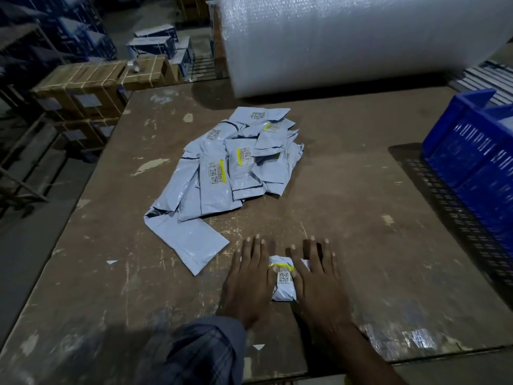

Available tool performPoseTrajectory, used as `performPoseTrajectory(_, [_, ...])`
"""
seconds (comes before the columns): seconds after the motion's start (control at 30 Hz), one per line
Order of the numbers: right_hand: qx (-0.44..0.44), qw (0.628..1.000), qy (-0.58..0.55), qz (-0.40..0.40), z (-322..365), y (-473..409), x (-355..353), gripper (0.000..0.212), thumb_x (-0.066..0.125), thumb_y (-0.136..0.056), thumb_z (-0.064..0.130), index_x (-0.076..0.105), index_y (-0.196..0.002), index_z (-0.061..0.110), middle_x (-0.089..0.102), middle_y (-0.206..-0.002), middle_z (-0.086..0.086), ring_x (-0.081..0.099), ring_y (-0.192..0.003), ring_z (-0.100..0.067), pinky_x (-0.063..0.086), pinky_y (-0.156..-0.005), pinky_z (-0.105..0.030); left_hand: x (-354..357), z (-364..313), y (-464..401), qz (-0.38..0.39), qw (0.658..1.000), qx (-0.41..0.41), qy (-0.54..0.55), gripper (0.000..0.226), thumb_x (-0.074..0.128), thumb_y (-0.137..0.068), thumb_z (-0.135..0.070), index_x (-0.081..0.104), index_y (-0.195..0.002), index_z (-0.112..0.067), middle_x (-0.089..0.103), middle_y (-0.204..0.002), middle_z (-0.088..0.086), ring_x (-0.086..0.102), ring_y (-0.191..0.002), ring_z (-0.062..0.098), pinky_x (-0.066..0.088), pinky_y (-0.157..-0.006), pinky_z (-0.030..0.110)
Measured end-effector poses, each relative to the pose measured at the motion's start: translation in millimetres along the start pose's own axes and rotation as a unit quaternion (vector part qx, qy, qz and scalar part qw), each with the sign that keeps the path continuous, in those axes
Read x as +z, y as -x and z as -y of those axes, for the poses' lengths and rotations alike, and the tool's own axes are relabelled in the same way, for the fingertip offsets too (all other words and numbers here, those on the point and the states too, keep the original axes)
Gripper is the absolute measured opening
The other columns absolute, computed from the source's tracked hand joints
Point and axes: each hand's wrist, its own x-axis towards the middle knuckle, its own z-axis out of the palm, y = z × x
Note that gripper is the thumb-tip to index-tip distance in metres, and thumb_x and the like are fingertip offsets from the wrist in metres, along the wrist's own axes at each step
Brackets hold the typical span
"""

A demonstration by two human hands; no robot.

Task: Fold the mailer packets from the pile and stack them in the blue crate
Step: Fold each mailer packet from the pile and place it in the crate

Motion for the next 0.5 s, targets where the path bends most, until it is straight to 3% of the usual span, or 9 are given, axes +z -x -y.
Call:
performPoseTrajectory(0.13, [-0.027,1.000,-0.009,-0.010,-1.9,18.8,-2.8,0.050,0.026,-0.110,0.043,0.043,-0.156,0.036,0.027,-0.170,-0.011,0.014,-0.158,-0.041,0.020,-0.123,-0.055,3.6,0.2,-1.2,-0.006,1.000,0.011,0.012,0.065,0.017,-0.113,-0.045,0.032,-0.165,-0.009,0.030,-0.172,0.012,0.027,-0.159,0.033,0.035,-0.124,0.052])
performPoseTrajectory(0.3, [-0.054,0.998,-0.023,-0.026,-2.9,16.4,-3.3,0.047,0.034,-0.108,0.039,0.059,-0.146,0.030,0.032,-0.166,-0.009,0.032,-0.152,-0.043,0.024,-0.121,-0.052,6.7,6.7,-4.8,0.007,0.999,0.039,0.009,0.061,0.013,-0.113,-0.045,0.025,-0.168,-0.021,0.023,-0.175,0.010,0.019,-0.162,0.034,0.032,-0.124,0.055])
performPoseTrajectory(0.43, [-0.037,0.998,-0.048,-0.008,-4.1,9.5,-3.1,0.055,0.018,-0.110,0.045,0.052,-0.151,0.032,0.028,-0.169,-0.011,0.023,-0.155,-0.042,0.024,-0.119,-0.055,4.8,0.6,7.1,0.004,0.998,0.058,-0.018,0.059,0.014,-0.114,-0.042,0.017,-0.170,-0.023,0.015,-0.177,0.005,0.014,-0.163,0.034,0.024,-0.127,0.055])
performPoseTrajectory(0.5, [-0.009,0.999,-0.051,0.007,-2.7,-6.4,-2.9,0.052,0.022,-0.109,0.046,0.052,-0.151,0.035,0.032,-0.167,-0.014,0.024,-0.154,-0.042,0.032,-0.117,-0.058,2.4,-5.5,14.7,0.002,0.999,0.043,-0.021,0.058,0.017,-0.114,-0.040,0.027,-0.168,-0.021,0.021,-0.176,0.005,0.022,-0.161,0.034,0.028,-0.125,0.058])
